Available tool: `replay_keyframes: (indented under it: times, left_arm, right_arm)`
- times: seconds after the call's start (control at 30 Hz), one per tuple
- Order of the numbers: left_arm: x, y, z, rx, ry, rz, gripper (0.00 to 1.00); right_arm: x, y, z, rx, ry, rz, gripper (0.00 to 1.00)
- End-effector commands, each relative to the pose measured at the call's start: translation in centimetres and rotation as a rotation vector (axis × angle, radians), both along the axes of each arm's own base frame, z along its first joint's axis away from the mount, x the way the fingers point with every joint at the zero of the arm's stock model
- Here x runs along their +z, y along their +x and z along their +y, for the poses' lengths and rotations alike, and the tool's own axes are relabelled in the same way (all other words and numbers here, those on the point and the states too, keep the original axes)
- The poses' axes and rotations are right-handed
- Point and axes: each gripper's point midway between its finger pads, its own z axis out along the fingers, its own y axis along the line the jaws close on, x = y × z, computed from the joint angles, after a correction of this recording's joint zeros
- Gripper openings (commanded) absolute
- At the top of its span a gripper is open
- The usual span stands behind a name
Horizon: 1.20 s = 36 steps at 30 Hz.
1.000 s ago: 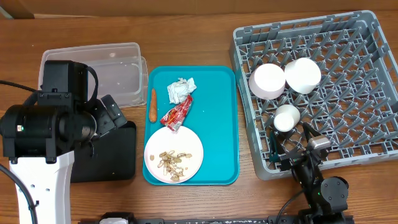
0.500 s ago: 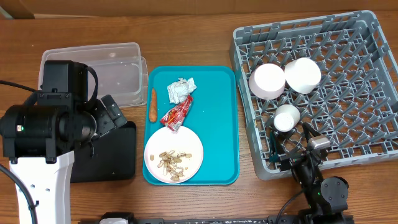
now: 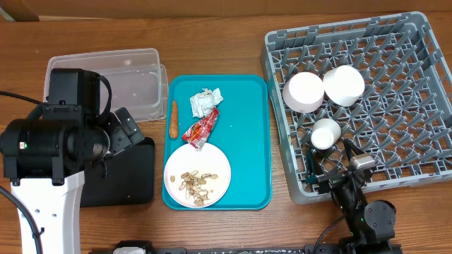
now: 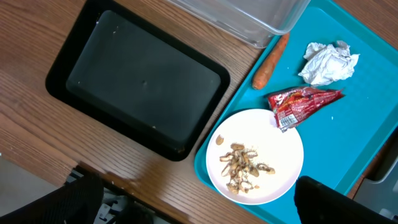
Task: Sort waste into correct bins and load items into the dishwasher
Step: 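Reach left gripper to the crumpled white paper on the teal tray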
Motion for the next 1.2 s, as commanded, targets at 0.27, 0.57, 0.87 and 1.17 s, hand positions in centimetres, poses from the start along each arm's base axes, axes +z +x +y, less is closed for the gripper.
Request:
replay_keyframes:
  times: [0.27,0.57,0.87,1.17]
  left_arm:
    - [0.3,0.1,0.0,0.001,0.007,-0.013,1.00]
    - [0.3,1.5,-5.0,-0.062,-0.263,-0.049,1.00]
    - [-5.9,4.5,-7.2,-0.172,-0.097,0.180,1.00]
    - [-13.8,10.7,-12.6,-0.372,-0.247,0.299,0.85]
  right_arm:
    - [-0.2,0.0,0.0,-0.002,0.005,-0.001,1.00]
    - [-0.2,0.0,0.0,-0.002,0.005,-0.001,1.00]
    - [-0.2,0.0,0.0,-0.002,0.005,-0.001,1.00]
    - [-0.2,0.0,0.0,-0.002,0.005,-0.001,1.00]
